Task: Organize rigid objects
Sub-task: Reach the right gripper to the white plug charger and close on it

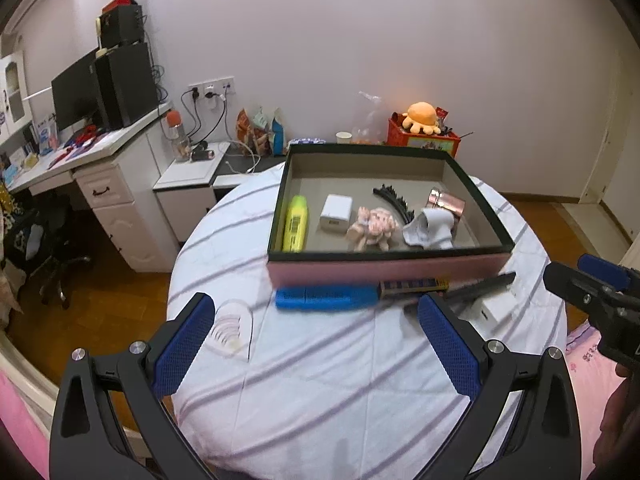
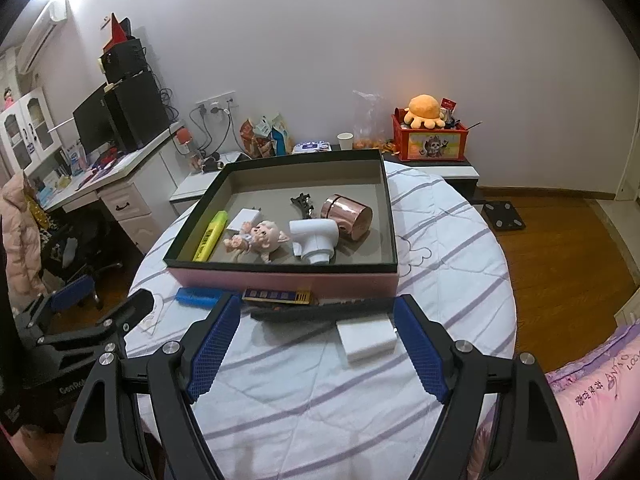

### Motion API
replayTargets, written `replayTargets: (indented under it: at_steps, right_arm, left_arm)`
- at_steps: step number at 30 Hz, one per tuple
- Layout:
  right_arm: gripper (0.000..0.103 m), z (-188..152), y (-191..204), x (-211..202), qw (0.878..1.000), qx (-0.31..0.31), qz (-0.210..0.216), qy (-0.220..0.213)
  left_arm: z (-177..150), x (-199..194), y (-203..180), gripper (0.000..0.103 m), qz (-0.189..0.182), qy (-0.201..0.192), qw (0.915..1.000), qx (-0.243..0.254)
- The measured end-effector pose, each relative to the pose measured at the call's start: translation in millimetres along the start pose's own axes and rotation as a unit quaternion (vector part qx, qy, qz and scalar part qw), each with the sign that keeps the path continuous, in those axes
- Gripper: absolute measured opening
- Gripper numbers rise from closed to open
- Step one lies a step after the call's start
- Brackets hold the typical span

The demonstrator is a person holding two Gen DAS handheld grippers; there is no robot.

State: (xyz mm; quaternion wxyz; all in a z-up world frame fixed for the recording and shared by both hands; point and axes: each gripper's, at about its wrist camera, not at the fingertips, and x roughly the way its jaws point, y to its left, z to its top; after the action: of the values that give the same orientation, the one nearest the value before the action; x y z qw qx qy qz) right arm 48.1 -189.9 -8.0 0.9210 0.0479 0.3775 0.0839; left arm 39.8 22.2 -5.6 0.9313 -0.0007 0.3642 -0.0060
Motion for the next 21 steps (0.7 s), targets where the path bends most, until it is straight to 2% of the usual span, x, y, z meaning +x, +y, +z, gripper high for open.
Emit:
replayTargets:
  at_steps: [6,13,21]
  right_arm:
    - [0.081,-18,-7,2,1.0,0.004,-0.008,0.014]
    - [0.081,-39,-30,48,0.997,0.013,-0.032,0.067]
    - [0.08,-42,-50,101,0.993,-0.004,-0.054,0.106]
  left_arm:
    - [-19,-1,3,0.103,0.004,0.017,0.9998,-0.01]
    - [-29,21,0,0.103,0.004,0.05,0.9987,-0.013]
    - [-30,53,-5,0.103,0.0,0.082,0.9965,-0.017]
